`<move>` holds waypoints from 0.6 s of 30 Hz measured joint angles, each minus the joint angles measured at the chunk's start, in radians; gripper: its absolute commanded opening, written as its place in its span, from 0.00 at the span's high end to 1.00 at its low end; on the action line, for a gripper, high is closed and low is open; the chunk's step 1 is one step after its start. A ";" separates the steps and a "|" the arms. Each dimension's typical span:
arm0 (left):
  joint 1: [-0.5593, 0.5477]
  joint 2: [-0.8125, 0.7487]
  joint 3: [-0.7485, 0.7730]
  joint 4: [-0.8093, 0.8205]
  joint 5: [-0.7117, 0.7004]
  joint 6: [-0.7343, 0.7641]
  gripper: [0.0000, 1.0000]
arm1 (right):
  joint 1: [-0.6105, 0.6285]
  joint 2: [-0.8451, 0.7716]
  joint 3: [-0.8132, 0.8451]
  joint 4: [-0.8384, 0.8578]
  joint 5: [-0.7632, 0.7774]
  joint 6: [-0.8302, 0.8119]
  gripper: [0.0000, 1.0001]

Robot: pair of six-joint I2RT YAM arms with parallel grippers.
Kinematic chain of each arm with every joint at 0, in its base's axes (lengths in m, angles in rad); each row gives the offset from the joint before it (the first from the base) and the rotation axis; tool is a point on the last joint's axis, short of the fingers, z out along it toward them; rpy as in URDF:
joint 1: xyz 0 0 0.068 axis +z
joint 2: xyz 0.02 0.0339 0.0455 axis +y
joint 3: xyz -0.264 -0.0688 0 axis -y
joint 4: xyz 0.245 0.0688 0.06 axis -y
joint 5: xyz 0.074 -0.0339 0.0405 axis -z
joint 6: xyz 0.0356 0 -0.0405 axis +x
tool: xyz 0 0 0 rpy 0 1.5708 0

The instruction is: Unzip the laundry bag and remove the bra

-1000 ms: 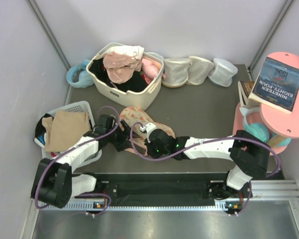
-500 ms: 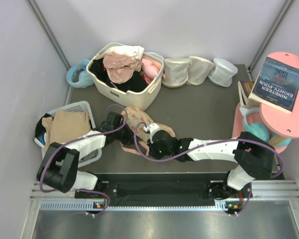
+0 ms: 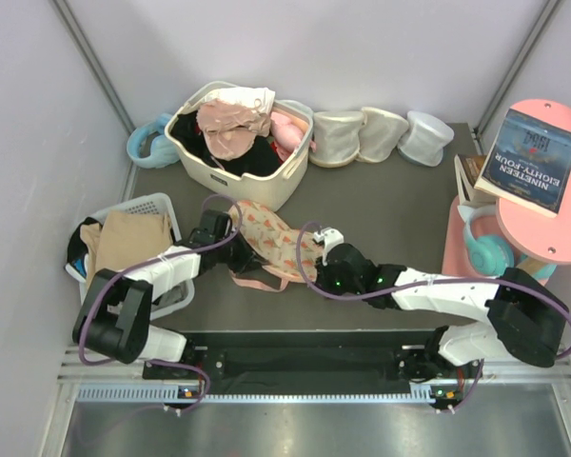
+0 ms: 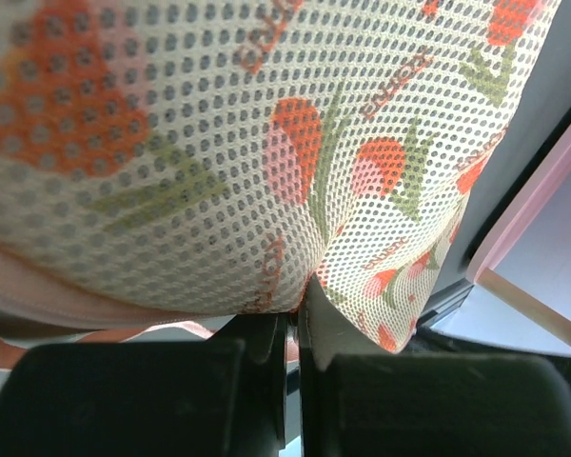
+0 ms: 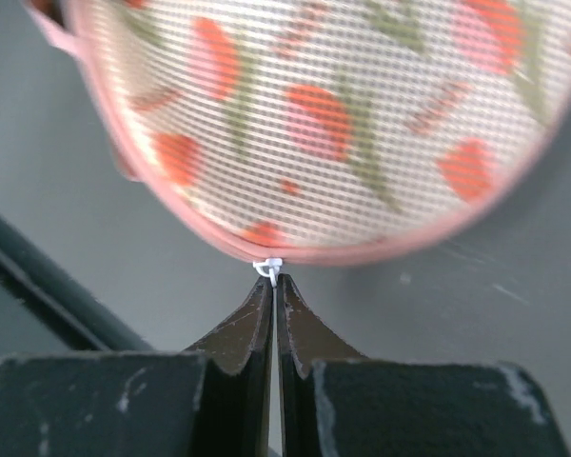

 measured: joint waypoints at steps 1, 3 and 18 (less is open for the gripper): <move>0.002 0.004 0.005 0.000 0.002 0.005 1.00 | -0.012 -0.005 -0.008 -0.005 0.003 -0.002 1.00; 0.002 0.012 0.012 0.000 0.003 0.017 1.00 | -0.041 -0.008 -0.019 -0.018 0.007 -0.009 1.00; -0.095 0.200 0.210 -0.048 0.061 0.196 1.00 | -0.018 -0.008 0.023 -0.100 0.009 -0.086 1.00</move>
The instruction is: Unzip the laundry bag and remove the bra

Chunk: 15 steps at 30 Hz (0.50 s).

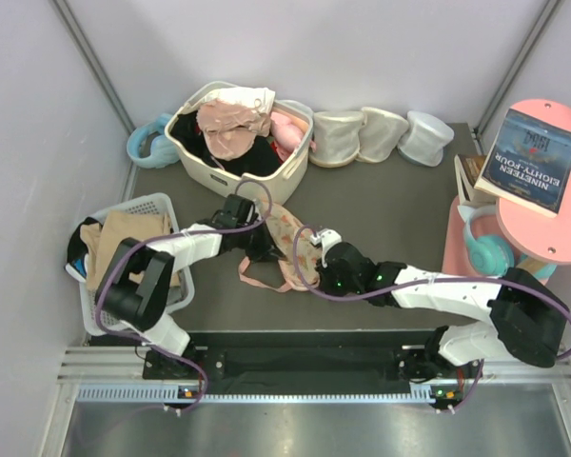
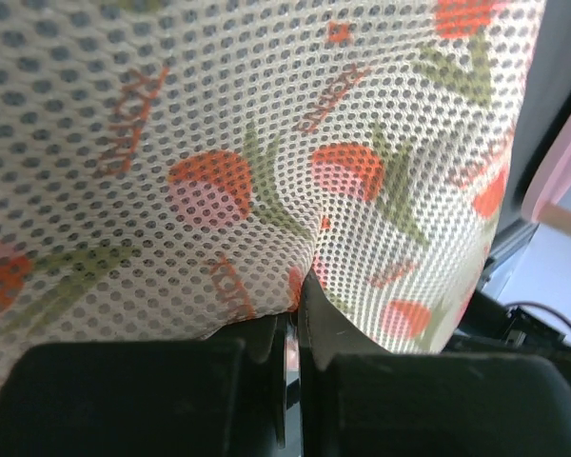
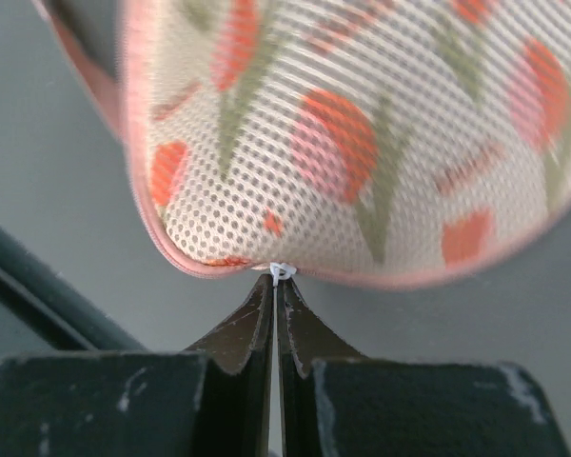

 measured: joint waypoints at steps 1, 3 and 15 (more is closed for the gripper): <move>-0.013 0.023 0.020 -0.001 0.008 0.010 1.00 | 0.014 0.000 0.005 -0.006 -0.002 0.000 1.00; -0.039 0.066 0.061 -0.002 0.025 0.024 1.00 | 0.060 0.000 0.018 -0.021 -0.006 0.000 1.00; -0.093 0.195 0.272 -0.122 0.014 0.087 0.32 | 0.162 0.152 0.134 0.026 -0.050 0.040 1.00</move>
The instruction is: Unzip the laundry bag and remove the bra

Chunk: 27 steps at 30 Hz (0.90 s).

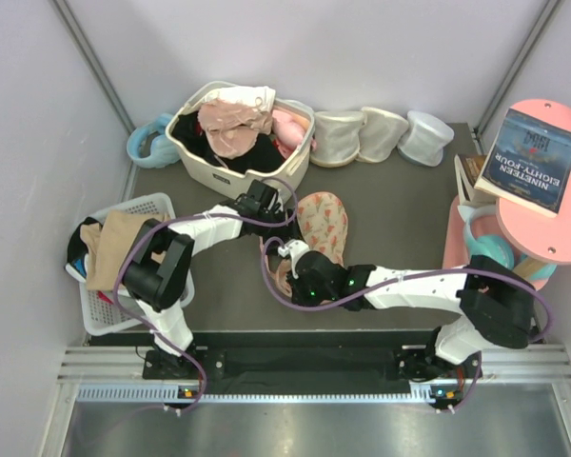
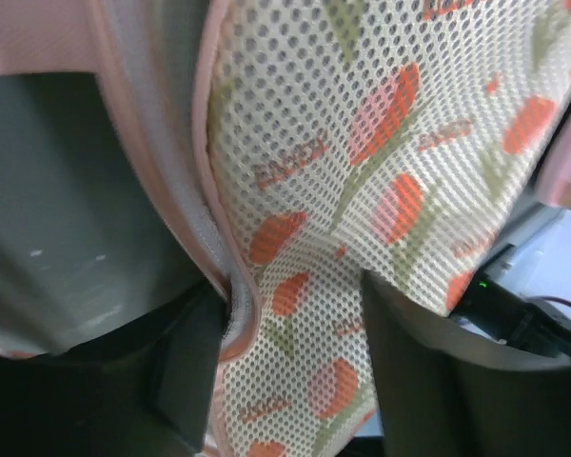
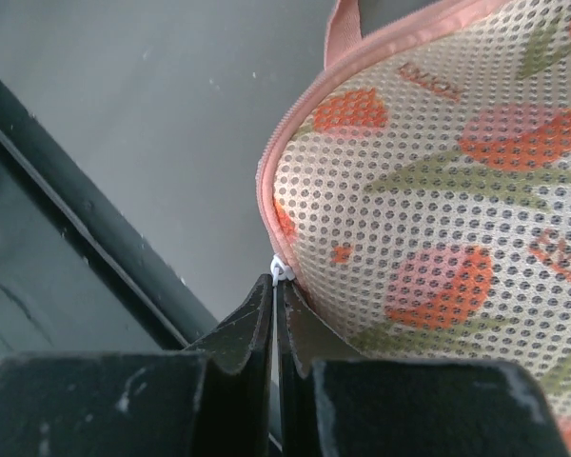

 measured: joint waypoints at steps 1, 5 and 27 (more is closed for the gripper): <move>0.001 -0.002 0.003 -0.015 -0.011 0.006 0.28 | 0.000 0.015 0.008 0.003 -0.002 0.004 1.00; 0.009 -0.038 -0.005 -0.096 -0.080 0.037 0.24 | 0.001 0.074 0.056 0.009 -0.005 0.012 1.00; 0.046 -0.447 -0.457 0.039 -0.082 -0.188 0.43 | -0.008 0.080 0.072 0.022 -0.013 0.021 1.00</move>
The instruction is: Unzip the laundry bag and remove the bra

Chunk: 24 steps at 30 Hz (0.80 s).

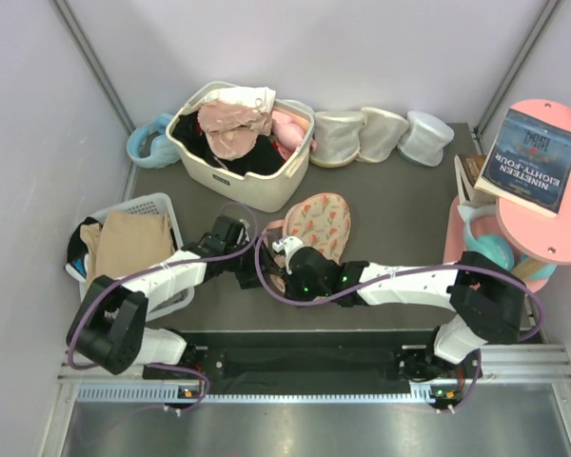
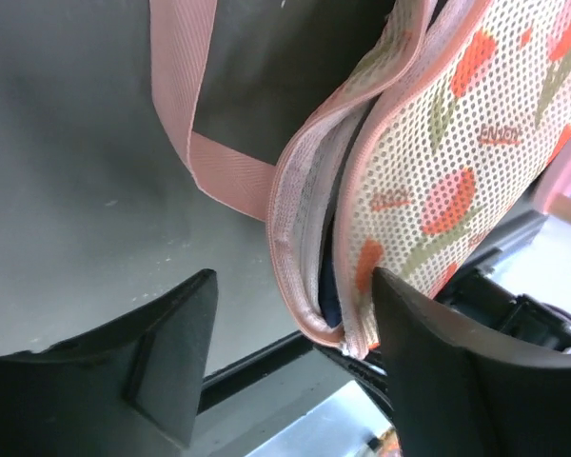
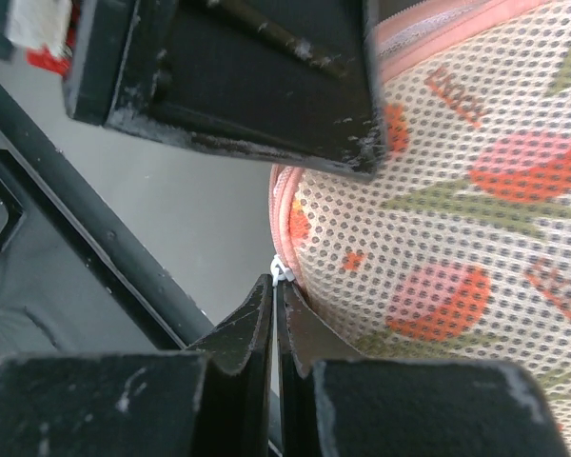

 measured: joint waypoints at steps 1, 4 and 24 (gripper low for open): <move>0.000 0.000 -0.014 0.021 0.011 -0.019 0.56 | -0.001 0.001 0.000 0.003 -0.002 0.000 1.00; 0.000 0.000 -0.036 0.080 0.035 -0.064 0.80 | -0.004 0.001 0.000 0.012 -0.008 0.000 1.00; 0.232 0.029 -0.037 0.133 0.153 -0.062 1.00 | -0.045 -0.075 -0.082 0.031 -0.012 0.028 1.00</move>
